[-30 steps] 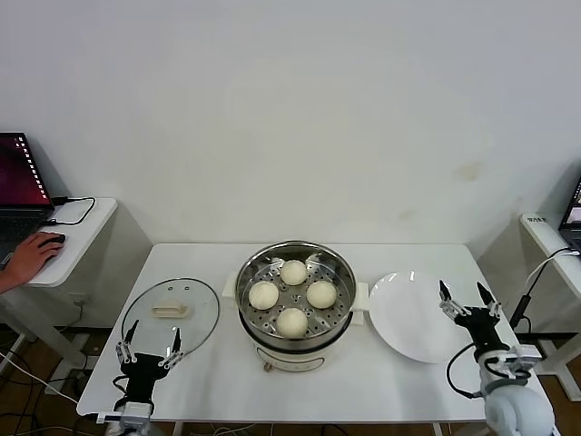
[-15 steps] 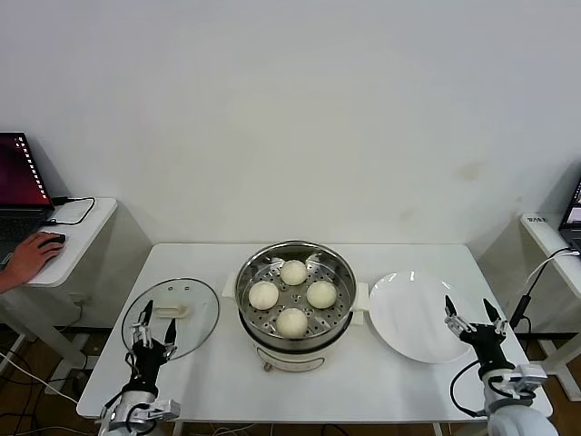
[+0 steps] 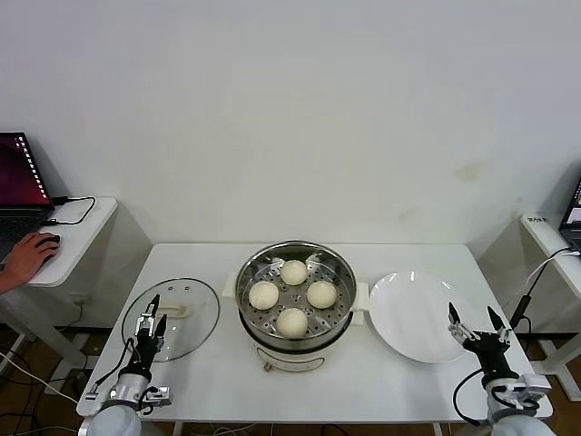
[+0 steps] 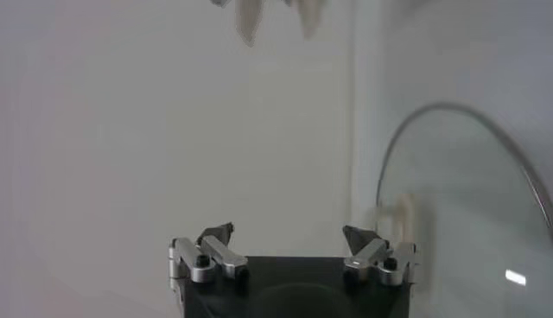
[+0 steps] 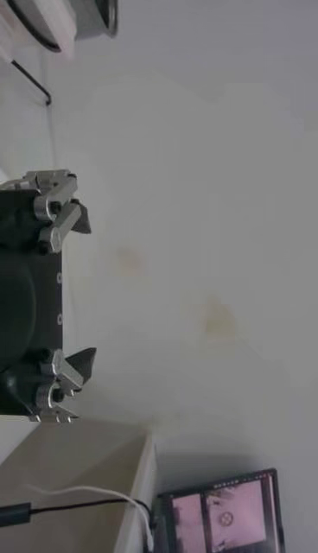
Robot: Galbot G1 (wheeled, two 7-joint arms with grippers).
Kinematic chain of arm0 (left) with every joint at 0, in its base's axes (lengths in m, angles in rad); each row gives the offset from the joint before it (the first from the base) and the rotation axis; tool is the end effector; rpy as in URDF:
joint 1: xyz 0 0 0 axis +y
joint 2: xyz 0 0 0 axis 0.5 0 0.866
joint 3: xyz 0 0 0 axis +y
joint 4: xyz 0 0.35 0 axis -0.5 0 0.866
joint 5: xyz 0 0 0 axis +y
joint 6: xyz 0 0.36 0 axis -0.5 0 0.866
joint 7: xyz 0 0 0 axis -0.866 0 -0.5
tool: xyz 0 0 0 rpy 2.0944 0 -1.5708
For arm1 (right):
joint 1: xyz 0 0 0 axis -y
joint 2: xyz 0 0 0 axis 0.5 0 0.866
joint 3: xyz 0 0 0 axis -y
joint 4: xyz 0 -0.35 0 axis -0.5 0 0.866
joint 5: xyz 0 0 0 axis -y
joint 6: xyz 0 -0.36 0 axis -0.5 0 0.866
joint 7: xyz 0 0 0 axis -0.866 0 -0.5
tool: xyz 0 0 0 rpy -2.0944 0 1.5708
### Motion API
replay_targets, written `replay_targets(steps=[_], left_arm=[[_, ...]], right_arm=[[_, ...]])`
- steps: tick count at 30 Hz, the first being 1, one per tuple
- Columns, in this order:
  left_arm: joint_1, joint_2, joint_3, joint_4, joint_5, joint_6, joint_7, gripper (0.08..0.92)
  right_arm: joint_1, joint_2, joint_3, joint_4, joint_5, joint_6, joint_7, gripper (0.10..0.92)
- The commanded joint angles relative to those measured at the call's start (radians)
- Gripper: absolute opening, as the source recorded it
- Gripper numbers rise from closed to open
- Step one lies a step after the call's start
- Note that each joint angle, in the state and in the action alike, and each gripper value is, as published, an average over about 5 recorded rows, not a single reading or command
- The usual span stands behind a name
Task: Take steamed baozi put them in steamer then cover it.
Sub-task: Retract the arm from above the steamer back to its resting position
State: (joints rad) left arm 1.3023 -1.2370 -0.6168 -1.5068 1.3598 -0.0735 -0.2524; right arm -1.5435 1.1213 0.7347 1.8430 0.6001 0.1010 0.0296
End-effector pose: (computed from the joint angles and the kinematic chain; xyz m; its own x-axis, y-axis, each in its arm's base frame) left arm 0.2600 0.1538 -0.4207 -0.9990 -0.0055 0.0433 0.0437 -0.1225 0.9915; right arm 0.2046 -0.1755 -0.3342 -0.9926 0.1051 0.0614 0.1107 0.9891 0.0969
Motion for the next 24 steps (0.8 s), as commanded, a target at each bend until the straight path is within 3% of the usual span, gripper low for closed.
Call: replay_targets(steps=[1, 24], left_arm=[[-0.066, 0.016, 0.010, 0.098, 0.091, 0.000, 0.041, 0.823], [-0.176, 0.023, 0.041, 0.169, 0.052, 0.044, 0.101, 0.823]], right_arm=[[-0.006, 0.009, 0.006, -0.004, -0.004, 0.005, -0.001, 0.822], [-0.016, 0.022, -0.004, -0.024, -0.029, 0.015, -0.008, 0.823]])
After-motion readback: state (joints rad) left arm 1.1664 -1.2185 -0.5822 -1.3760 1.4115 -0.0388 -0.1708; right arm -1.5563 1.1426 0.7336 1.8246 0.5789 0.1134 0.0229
